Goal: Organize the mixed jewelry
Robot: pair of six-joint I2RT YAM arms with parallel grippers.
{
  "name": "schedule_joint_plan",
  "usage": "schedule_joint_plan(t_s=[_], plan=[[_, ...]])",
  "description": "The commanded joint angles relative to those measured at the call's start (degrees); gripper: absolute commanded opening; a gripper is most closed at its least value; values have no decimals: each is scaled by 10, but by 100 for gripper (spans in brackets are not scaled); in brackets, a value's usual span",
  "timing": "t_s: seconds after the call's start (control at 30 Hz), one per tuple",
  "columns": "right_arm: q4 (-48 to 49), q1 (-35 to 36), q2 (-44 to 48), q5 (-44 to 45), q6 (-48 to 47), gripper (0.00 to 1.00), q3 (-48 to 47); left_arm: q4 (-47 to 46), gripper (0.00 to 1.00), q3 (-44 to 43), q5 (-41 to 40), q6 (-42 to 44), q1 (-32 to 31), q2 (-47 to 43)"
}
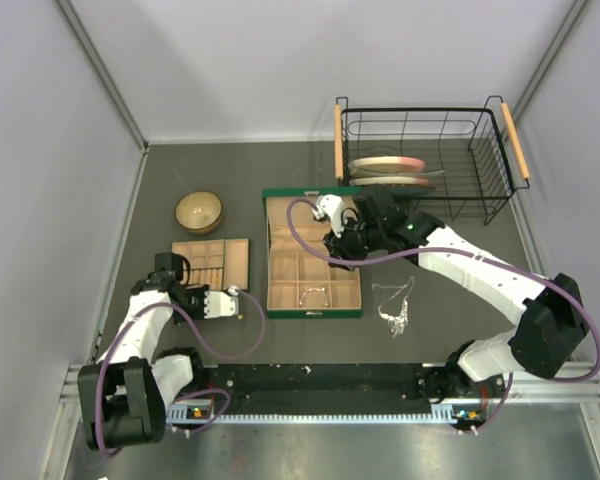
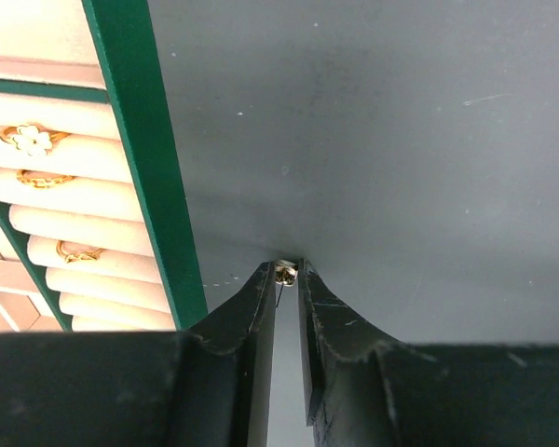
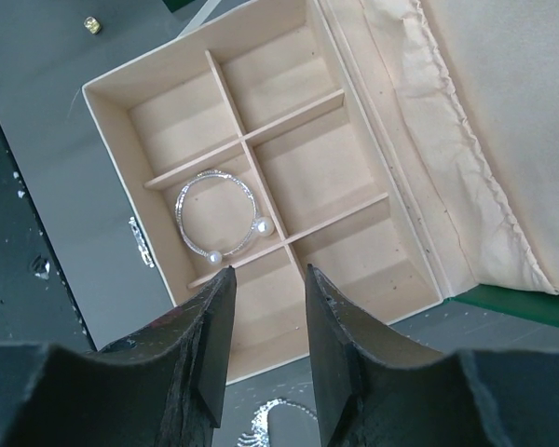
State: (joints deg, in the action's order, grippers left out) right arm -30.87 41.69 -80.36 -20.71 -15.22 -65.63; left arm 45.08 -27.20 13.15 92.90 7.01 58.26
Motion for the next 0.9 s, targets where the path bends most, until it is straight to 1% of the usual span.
schedule_joint_plan(t_s=[0.0,0.13,0.27,0.43,0.47,0.53,0.6,0.7,0.73,0.77,0.83,0.87], plan=[[18,-8,-7,-10,0,36,-2,19,18,2,8,-7,-2,9],[17,-8,-9,-12,0,36,-3,35,16,-11,12,-25,-2,10],[17,-8,-11,-12,0,35,-3,57,14,-35,39,-47,-2,6],[18,-9,-13,-11,0,35,-4,93,5,-76,66,-76,-3,5],[17,-9,-13,-12,2,35,-4,103,2,-81,71,-81,-2,3],[17,-9,-13,-12,2,35,-5,111,0,-95,81,-94,-3,0],[17,-9,-12,-11,1,35,-5,118,0,-112,93,-106,-2,-2],[17,-9,-11,-8,0,35,-6,106,0,-150,100,-162,-2,10],[17,-10,-11,-9,0,35,-6,103,0,-164,102,-199,-3,18],[16,-10,-11,-7,0,35,-6,100,0,-194,102,-218,-2,37],[17,-9,-9,-7,0,35,-6,99,0,-228,104,-267,-2,62],[16,-9,-10,-8,1,35,-6,99,0,-259,104,-283,-3,90]])
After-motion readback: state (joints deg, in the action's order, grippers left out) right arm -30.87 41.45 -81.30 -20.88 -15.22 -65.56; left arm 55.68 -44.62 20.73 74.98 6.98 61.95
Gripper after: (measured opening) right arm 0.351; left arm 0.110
